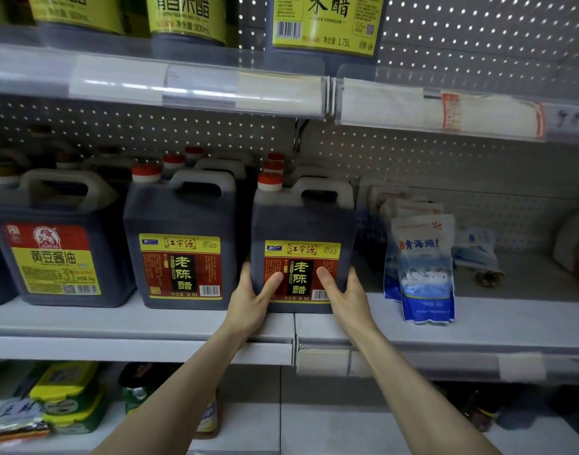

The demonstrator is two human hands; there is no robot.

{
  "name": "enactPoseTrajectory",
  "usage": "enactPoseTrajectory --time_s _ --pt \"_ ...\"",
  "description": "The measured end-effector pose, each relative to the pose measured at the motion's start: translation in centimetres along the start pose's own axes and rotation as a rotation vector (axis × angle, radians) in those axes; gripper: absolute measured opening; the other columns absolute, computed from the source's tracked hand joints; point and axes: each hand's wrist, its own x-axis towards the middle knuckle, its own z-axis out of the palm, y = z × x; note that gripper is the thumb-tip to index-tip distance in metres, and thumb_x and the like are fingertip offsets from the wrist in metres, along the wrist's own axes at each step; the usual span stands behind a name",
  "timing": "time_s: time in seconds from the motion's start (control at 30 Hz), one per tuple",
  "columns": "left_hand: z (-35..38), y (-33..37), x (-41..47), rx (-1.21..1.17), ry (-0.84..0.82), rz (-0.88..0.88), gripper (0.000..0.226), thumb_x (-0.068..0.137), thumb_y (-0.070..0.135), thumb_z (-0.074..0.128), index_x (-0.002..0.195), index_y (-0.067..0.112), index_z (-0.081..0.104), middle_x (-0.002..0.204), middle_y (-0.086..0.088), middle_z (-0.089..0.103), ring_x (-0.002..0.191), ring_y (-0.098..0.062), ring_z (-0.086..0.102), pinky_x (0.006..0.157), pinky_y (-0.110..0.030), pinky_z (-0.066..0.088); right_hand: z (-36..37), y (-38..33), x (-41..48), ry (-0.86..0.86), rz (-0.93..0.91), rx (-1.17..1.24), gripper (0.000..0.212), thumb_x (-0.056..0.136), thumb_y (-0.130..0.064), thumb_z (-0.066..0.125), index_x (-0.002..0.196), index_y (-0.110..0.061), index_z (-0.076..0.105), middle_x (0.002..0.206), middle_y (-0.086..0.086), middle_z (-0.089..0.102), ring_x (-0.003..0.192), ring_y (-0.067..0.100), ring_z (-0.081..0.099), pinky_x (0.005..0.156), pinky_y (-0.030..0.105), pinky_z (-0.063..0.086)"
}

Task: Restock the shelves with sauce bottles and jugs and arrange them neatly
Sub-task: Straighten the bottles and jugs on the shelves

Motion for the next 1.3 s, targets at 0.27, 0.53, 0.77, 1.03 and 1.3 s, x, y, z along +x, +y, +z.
enactPoseTrajectory --time_s 0.27,0.53,0.77,1.03,1.3 --pt "-0.14 -0.03 -0.06 0.032 0.016 0.016 0.041 0.093 0.034 0.055 0.13 0.028 0.038 0.113 0.014 0.057 0.096 0.003 0.057 0.073 -0.006 0.044 0.0 -0.15 -0.03 -0.004 -0.022 0.007 0.099 0.064 -0.073 0.058 0.146 -0.023 0.035 0.137 -0.001 0.055 0.125 0.019 0.054 0.105 0.046 0.046" --pt "-0.02 0.02 -0.04 0.062 0.025 0.028 0.046 0.093 0.035 0.054 0.135 0.023 0.038 0.118 0.01 0.058 0.106 -0.007 0.057 0.078 -0.01 0.043 -0.04 0.21 0.1 0.0 -0.011 0.0 0.124 0.049 -0.093 0.055 0.149 -0.024 0.03 0.143 -0.001 0.051 0.13 0.022 0.049 0.106 0.048 0.044" --pt "0.07 -0.04 -0.06 0.044 0.028 0.021 0.044 0.093 0.035 0.055 0.132 0.026 0.039 0.118 0.01 0.058 0.105 -0.006 0.057 0.075 -0.007 0.043 -0.12 -0.02 0.15 -0.015 -0.006 -0.012 0.108 0.06 -0.079 0.055 0.148 -0.023 0.03 0.141 -0.001 0.052 0.129 0.021 0.05 0.107 0.046 0.043" --pt "-0.02 0.06 -0.07 0.053 0.022 0.033 0.044 0.093 0.036 0.054 0.133 0.026 0.039 0.115 0.013 0.058 0.097 0.002 0.056 0.073 -0.006 0.043 -0.06 -0.03 0.2 -0.008 0.003 -0.015 0.119 0.053 -0.086 0.054 0.149 -0.021 0.027 0.144 0.001 0.049 0.131 0.022 0.048 0.108 0.048 0.042" --pt "-0.01 -0.34 -0.04 -0.021 -0.017 0.066 0.045 0.093 0.034 0.055 0.133 0.025 0.038 0.12 0.011 0.059 0.108 -0.001 0.057 0.082 -0.011 0.047 0.13 0.38 0.29 -0.002 -0.01 -0.05 0.136 0.04 -0.1 0.05 0.151 -0.027 0.021 0.149 0.0 0.042 0.135 0.023 0.043 0.11 0.05 0.039"
